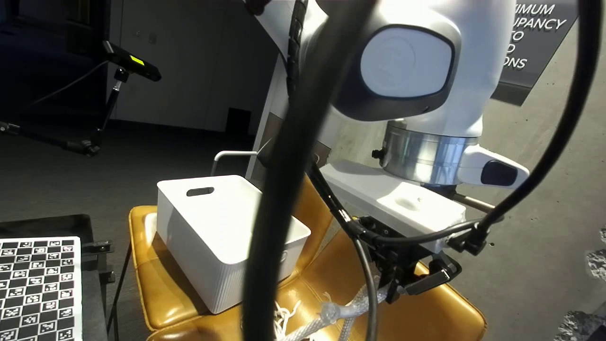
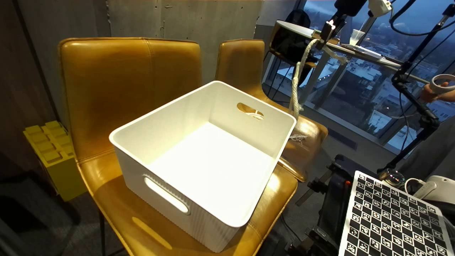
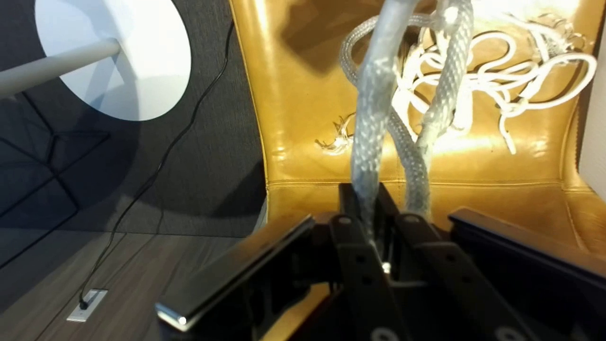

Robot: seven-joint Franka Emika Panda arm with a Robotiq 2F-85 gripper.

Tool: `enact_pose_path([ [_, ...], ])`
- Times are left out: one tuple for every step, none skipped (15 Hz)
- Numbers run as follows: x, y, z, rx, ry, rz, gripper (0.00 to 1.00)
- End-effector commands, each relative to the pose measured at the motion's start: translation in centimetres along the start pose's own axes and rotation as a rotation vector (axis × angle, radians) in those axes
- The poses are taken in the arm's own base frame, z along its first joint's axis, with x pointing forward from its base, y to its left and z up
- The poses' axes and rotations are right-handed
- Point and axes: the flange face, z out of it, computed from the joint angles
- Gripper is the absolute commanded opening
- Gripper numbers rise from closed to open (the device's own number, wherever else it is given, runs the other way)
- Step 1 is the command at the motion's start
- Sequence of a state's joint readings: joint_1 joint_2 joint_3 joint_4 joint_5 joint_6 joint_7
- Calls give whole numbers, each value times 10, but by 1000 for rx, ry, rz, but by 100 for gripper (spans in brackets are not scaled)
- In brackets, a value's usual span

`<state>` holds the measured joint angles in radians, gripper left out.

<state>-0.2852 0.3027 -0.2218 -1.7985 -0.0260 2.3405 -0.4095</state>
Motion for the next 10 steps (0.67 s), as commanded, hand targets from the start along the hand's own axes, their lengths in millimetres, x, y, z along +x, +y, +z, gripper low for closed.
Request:
enact_pose_path([
  [8, 6, 15, -25, 44, 27, 3],
  [-3, 2, 20, -1, 19, -30, 3],
  [-12, -3, 26, 38, -19, -92, 7],
  [-12, -4, 34, 27, -24, -99, 3],
  [0, -1, 43, -30, 36, -60, 3],
  [10, 3, 47, -62, 119, -21, 3],
  [19, 6, 48, -78, 167, -6, 3],
  [24, 7, 46, -89, 213, 39, 3],
  [30, 7, 41, -93, 252, 80, 3],
  [35, 6, 32, -90, 279, 113, 3],
])
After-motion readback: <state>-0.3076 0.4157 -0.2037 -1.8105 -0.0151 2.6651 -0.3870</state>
